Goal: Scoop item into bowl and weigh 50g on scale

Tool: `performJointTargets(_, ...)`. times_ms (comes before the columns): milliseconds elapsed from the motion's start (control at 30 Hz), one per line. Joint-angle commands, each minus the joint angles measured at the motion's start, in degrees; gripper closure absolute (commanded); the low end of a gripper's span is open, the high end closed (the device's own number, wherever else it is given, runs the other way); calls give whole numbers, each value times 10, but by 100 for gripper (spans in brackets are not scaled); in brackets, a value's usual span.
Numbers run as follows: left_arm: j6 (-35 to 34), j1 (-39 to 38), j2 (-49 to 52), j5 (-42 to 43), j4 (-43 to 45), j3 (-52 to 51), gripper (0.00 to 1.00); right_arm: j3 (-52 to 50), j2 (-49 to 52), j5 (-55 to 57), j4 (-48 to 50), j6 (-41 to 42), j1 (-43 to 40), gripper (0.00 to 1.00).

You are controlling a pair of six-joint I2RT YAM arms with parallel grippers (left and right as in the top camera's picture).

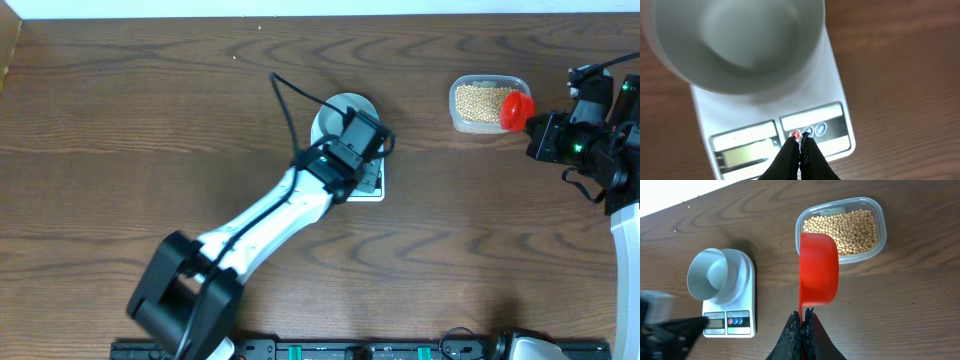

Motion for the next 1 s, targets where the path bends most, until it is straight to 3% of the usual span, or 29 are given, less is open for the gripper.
performJointTargets(0,-2,-15,33,6,0,-8,93,9,-4,4,1,-9,-2,99)
performJointTargets(400,-23,-16,106,-30,28,-8,93,9,-4,10,1,-9,-2,99)
performJointTargets(967,-31,9,107,-45,26,-9,93,9,-4,12,-2,-9,-2,99)
